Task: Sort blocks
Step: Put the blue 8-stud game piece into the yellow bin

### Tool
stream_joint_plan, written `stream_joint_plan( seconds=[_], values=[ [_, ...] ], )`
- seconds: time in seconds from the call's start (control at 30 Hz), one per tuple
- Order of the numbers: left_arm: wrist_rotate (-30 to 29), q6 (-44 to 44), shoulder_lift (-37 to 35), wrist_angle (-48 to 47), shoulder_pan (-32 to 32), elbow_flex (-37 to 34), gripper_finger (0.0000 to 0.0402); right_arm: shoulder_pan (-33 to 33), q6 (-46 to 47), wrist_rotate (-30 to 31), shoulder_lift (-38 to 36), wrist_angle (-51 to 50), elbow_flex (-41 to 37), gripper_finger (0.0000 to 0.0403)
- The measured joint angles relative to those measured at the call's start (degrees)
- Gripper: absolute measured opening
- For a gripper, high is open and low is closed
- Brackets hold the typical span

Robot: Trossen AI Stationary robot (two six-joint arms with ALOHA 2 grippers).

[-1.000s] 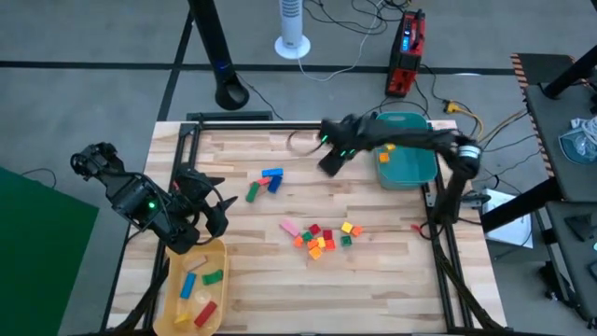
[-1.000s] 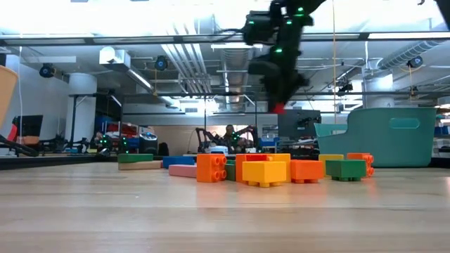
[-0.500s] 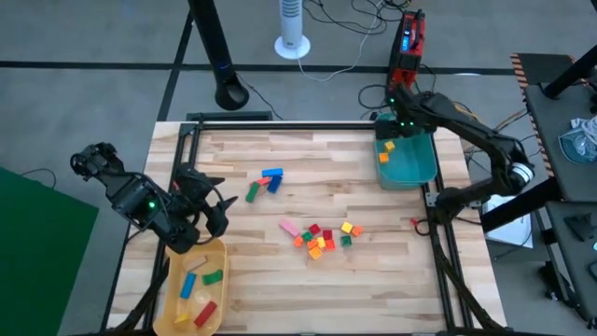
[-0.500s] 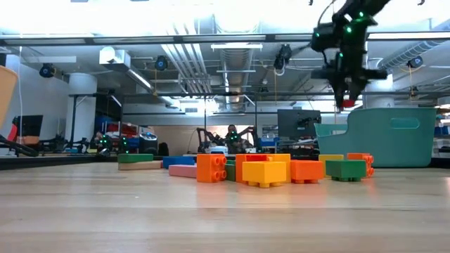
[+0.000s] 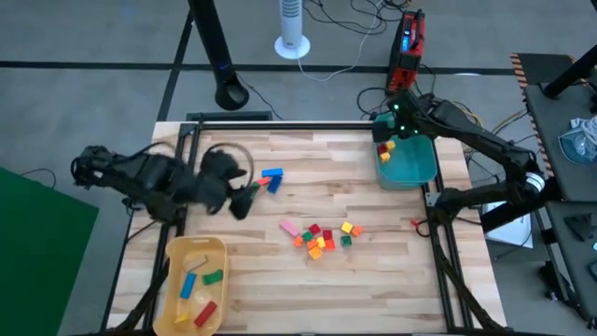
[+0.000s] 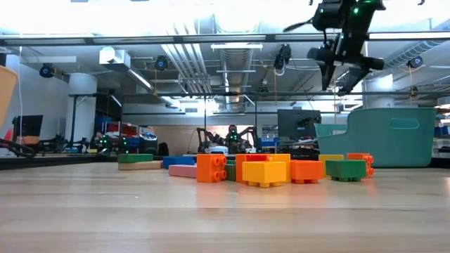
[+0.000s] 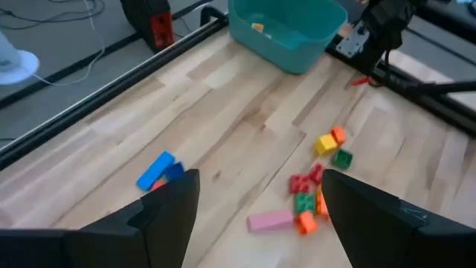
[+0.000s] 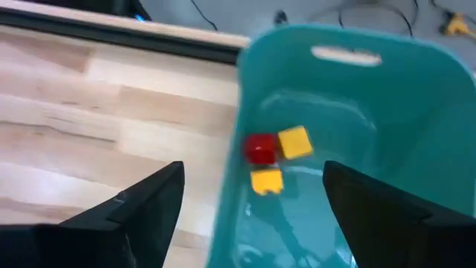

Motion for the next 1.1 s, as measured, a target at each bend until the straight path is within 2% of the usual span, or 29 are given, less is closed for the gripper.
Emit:
stream_joint_plan(
  seconds=[0.17, 0.3, 0.57, 0.73, 0.87, 1.1],
  values=[
    [9.9, 9.7, 2.7, 7.4, 12.2, 0.0, 0.0270, 8.7, -0.1, -2.2, 0.0, 4.1, -0.4, 0.0278],
    [18.8, 17.5, 6.7, 8.0, 20.3, 0.1, 0.0270, 13.9, 0.6, -1.0, 0.5, 7.8, -1.2, 0.0245],
    [29.3, 23.9, 17.1, 7.8, 28.0, 0.0, 0.0270, 16.8, 0.9, -0.4, 0.9, 10.3, -1.6, 0.0206],
    [32.6, 25.8, 23.4, 9.3, 30.2, -1.5, 0.0270, 16.7, 1.1, 1.4, 0.9, 10.2, -1.6, 0.0205],
    [37.1, 26.6, 25.9, 16.0, 31.8, -6.7, 0.0270, 16.7, 3.6, 2.1, 0.9, 10.3, -1.6, 0.0213],
    [33.9, 22.8, 28.7, 20.3, 38.0, -14.2, 0.0270, 16.6, 5.1, 2.1, 1.0, 10.9, -1.6, 0.0226]
  ],
)
